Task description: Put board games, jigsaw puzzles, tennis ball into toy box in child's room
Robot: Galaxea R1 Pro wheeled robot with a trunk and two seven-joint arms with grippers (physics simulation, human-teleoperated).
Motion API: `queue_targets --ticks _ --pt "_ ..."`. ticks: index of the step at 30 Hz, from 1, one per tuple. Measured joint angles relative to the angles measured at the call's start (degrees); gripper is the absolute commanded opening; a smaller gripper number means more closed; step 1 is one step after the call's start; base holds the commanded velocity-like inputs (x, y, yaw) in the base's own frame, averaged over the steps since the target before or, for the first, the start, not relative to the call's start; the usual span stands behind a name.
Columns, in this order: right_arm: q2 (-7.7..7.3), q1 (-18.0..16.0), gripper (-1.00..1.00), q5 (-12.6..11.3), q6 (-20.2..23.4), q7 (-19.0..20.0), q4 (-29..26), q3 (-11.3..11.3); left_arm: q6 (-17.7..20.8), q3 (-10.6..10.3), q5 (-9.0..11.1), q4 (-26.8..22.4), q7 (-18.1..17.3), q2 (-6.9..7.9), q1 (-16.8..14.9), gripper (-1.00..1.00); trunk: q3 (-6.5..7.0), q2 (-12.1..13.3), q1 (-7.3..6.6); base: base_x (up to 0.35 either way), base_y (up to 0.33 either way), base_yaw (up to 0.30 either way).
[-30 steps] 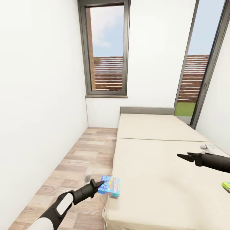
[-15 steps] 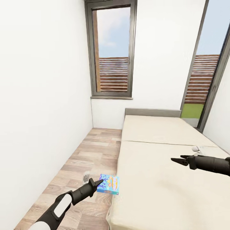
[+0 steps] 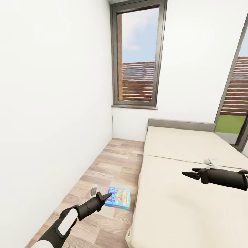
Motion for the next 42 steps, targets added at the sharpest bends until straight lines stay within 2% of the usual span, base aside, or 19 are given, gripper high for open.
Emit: queue_targets --ticks 7,10,13,14,15,16,18,21,25,37,39,42 --pt "0.0 0.0 1.0 0.0 0.0 0.3 0.0 0.2 -0.1 0.0 0.1 0.0 -0.1 -0.03 0.0 -1.0 1.26 2.8 -1.54 0.0 0.0 0.297" --pt "0.0 0.0 1.0 0.0 0.0 0.1 0.0 1.1 -0.2 0.0 0.0 0.0 -0.2 -0.02 0.0 -1.0 1.79 4.0 -2.2 0.0 0.0 0.297" --pt "0.06 0.0 1.0 0.8 0.0 -0.4 0.3 3.2 -0.2 0.1 0.0 -0.2 -0.3 0.05 0.3 -1.0 2.33 5.2 -2.86 0.0 0.0 0.298" --pt "1.02 -0.3 1.0 4.3 0.0 -3.8 1.4 7.4 -0.2 0.4 0.0 -1.8 -0.2 0.13 1.4 -1.0 2.51 5.6 -3.07 0.0 0.0 0.298" --pt "2.2 -0.4 1.0 5.8 0.0 -5.8 2.4 9.1 -0.2 0.5 -0.1 -2.6 -0.1 0.18 1.9 -1.0 2.69 6.0 -3.29 0.0 0.0 0.298" --pt "3.58 -0.6 1.0 6.7 0.1 -7.5 3.5 10.1 -0.2 0.6 -0.1 -3.1 -0.1 0.32 2.3 -1.0 2.87 6.4 -3.51 0.0 0.0 0.298" --pt "5.38 -0.7 1.0 7.5 0.1 -9.4 5.1 11.0 -0.2 0.7 -0.1 -3.6 0.0 0.45 2.6 -1.0 3.23 7.2 -3.95 0.0 0.0 0.298" --pt "6.75 -0.8 1.0 8.2 0.1 -10.8 6.4 11.7 -0.2 0.7 -0.1 -3.9 0.0 0.55 2.9 -1.0 3.74 8.4 -4.61 0.0 0.0 0.282" --pt "7.22 -0.9 1.0 8.3 0.1 -11.2 6.9 11.9 -0.2 0.7 -0.1 -4.0 0.1 0.6 3.0 -1.0 4.28 10.0 -5.49 0.0 0.0 0.224" --pt "7.2 -0.6 1.0 7.4 0.1 -10.9 5.1 12.0 -0.1 0.7 -0.1 -4.0 0.0 0.61 3.0 -1.0 5.68 14.8 -8.13 0.0 0.0 0.036" --pt "7.03 -0.5 1.0 7.4 0.1 -9.7 4.8 12.0 -0.1 0.7 0.0 -4.1 0.0 0.61 3.0 -1.0 5.86 15.6 -8.57 0.0 0.0 -0.09" --pt "7.01 -0.3 1.0 7.5 0.1 -8.6 2.9 11.9 0.0 0.8 0.1 -7.3 -0.1 0.91 4.1 -1.0 6.23 16.8 -9.23 0.0 0.0 -0.02"
